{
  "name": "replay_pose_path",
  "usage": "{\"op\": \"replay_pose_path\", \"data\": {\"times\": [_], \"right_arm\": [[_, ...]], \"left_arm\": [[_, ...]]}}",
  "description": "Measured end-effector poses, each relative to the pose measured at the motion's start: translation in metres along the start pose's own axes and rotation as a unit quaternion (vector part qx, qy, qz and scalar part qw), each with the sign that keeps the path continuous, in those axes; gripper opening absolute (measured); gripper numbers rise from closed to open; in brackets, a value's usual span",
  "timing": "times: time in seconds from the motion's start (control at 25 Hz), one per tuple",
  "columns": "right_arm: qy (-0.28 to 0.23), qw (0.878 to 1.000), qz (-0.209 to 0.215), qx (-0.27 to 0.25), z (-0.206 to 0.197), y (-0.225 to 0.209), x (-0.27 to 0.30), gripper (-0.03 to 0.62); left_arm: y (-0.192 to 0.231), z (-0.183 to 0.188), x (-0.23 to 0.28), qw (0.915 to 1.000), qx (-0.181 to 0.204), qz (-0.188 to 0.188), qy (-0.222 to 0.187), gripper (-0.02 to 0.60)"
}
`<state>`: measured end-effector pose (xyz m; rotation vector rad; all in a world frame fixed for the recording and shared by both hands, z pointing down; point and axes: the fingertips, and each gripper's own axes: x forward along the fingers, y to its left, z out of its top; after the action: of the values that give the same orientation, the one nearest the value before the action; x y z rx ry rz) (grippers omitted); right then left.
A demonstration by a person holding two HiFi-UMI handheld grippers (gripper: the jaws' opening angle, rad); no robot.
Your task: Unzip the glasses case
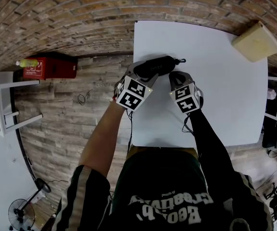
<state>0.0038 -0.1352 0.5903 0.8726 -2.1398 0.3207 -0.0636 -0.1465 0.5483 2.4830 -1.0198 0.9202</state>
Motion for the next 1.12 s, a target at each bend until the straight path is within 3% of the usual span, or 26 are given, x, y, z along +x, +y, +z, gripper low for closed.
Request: {"op": "replay_pose_path", "data": {"times": [1.12], "right_arm": [[0.016, 0.999, -0.026, -0.018, 0.002, -0.032, 0.004, 0.014]], "left_arm": [[0.000, 0.000, 0.002, 1.0000, 0.002, -0.009, -0.004, 0.227]]}}
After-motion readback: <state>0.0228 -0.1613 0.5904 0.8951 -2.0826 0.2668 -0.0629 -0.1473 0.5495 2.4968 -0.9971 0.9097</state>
